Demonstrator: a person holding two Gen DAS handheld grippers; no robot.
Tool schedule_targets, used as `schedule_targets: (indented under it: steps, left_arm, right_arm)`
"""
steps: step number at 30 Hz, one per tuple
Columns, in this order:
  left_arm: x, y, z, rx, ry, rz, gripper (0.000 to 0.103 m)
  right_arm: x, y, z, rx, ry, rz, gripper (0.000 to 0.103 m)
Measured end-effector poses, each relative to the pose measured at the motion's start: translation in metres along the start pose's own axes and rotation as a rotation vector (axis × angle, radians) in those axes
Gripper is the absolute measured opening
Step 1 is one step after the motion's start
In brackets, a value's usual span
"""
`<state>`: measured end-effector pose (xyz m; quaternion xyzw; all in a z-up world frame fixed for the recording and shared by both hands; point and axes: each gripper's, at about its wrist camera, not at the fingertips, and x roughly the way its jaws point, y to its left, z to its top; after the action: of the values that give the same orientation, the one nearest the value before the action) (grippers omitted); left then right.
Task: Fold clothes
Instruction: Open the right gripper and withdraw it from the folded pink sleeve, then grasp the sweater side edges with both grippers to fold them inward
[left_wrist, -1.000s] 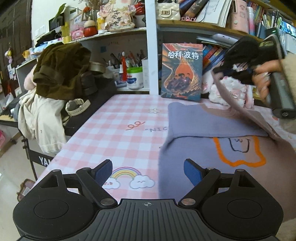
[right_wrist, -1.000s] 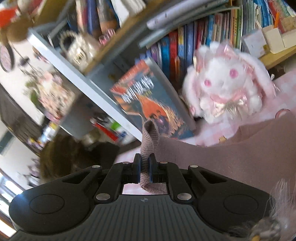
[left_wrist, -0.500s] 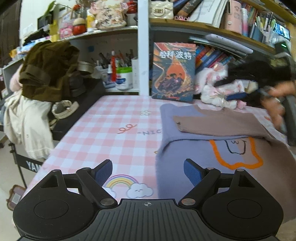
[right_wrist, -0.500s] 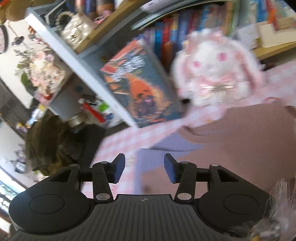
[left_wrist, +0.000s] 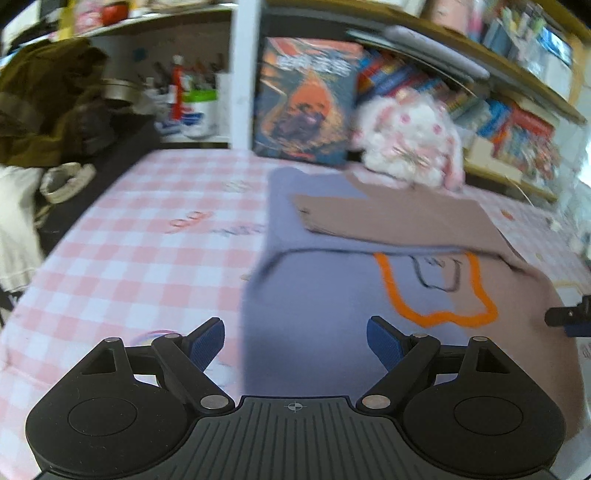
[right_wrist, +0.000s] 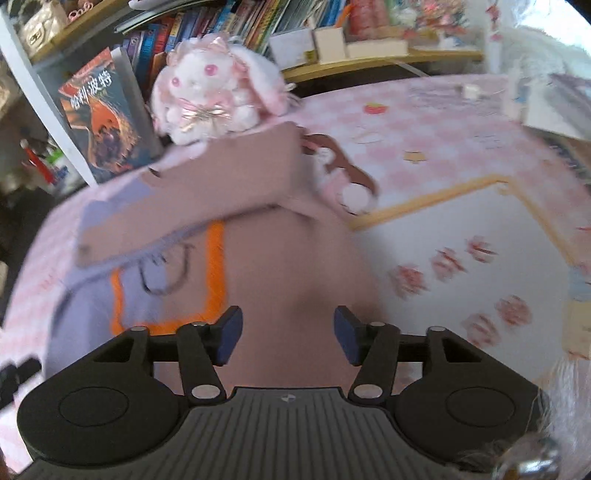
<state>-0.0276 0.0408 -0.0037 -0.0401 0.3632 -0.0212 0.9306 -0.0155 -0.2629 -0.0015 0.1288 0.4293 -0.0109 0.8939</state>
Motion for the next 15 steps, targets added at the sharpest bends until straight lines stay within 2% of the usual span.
schedule_targets:
  steps: [5,11,15]
  left_arm:
    - [-0.008,-0.024,-0.005,0.037,-0.010,-0.031,0.087]
    - [-0.025,-0.044,-0.015,0.033,-0.007,0.003,0.087]
    - [-0.041,-0.058,-0.035,0.040,0.017,0.022,0.087]
  right_arm:
    - [-0.019,-0.009,-0.022,-0.053,-0.012,-0.047,0.063]
    - [-0.032,-0.020,-0.035,-0.105,-0.014,-0.041,0.070]
    - [-0.045,-0.028,-0.048,-0.140,-0.019,-0.022,0.072]
